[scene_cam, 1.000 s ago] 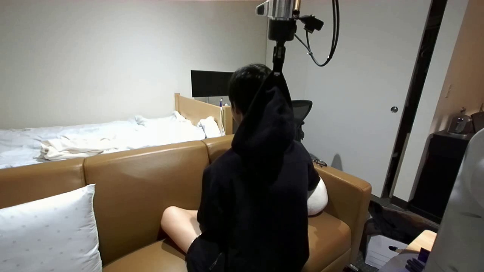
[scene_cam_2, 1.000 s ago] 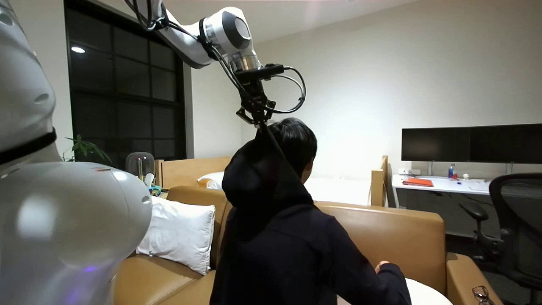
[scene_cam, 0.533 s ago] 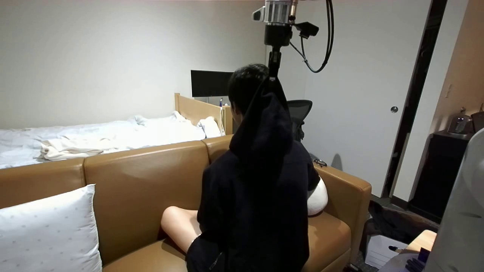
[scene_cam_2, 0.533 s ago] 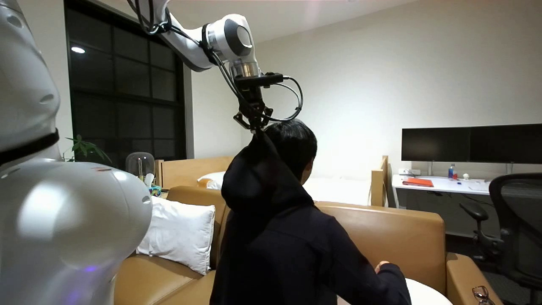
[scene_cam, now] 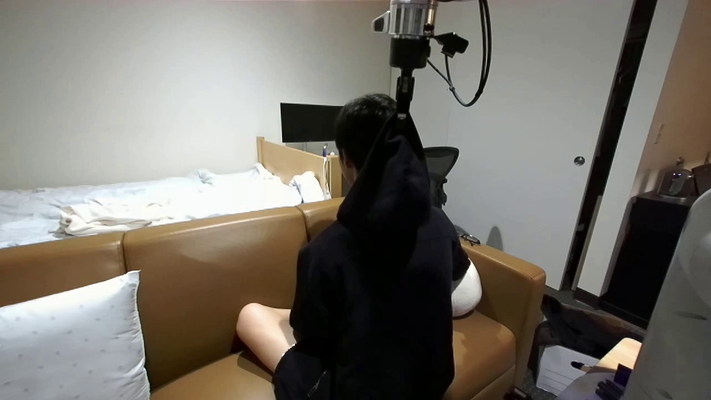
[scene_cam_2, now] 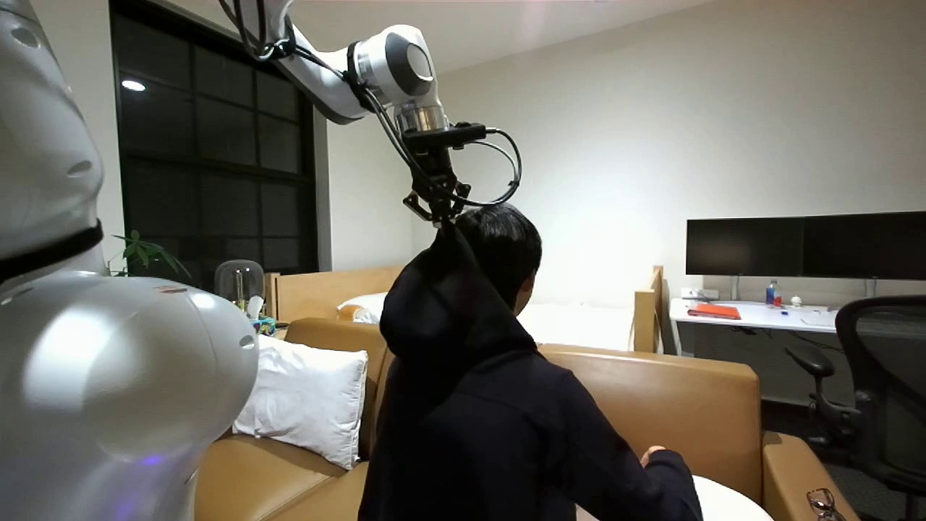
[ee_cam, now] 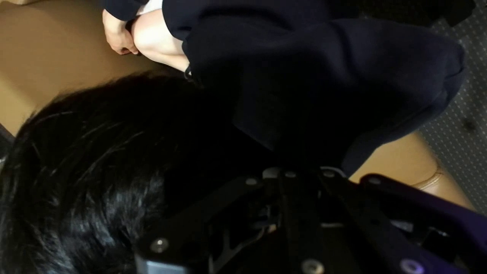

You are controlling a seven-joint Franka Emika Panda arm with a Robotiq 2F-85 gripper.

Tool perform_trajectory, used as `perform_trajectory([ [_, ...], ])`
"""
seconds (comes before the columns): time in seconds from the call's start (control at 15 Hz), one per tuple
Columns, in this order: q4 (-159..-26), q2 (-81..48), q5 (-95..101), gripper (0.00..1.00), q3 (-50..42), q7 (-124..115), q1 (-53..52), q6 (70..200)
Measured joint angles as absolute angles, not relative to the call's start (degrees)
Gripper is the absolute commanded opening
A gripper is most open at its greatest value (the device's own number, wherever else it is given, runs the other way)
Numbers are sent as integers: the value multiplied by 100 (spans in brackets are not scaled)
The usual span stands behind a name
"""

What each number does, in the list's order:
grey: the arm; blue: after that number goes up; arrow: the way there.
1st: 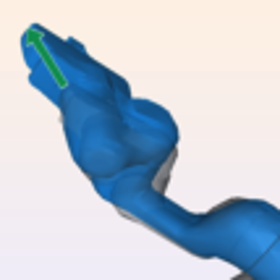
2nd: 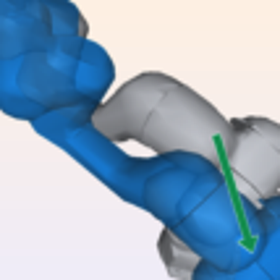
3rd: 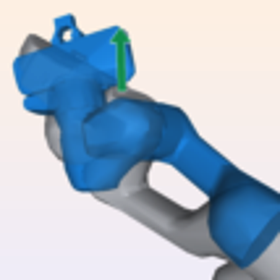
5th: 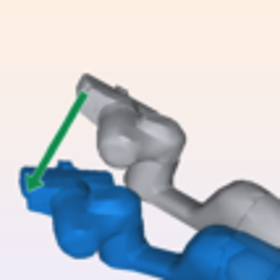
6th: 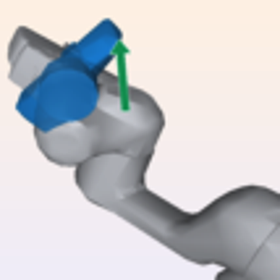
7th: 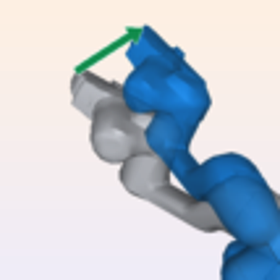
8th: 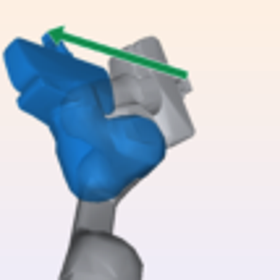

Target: Put the hood over the person's head

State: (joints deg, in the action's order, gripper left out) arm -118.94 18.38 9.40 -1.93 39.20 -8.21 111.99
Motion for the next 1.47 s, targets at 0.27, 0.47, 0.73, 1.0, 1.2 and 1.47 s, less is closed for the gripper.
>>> perform_trajectory([
  [0.27, -11719, 1844, 1058, 1, -174, 3719, -736, 11199],
  [0.47, -11593, 1845, 1131, 1, -137, 3606, -696, 11197],
  [0.73, -11447, 1845, 1248, 1, -88, 3485, -690, 11193],
  [1.0, -11284, 1846, 1377, 1, 33, 3309, -690, 11185],
  [1.2, -11231, 1868, 1389, 1, 102, 3295, -691, 11182],
  [1.47, -11178, 1926, 1389, 1, 99, 3293, -689, 11114],
])
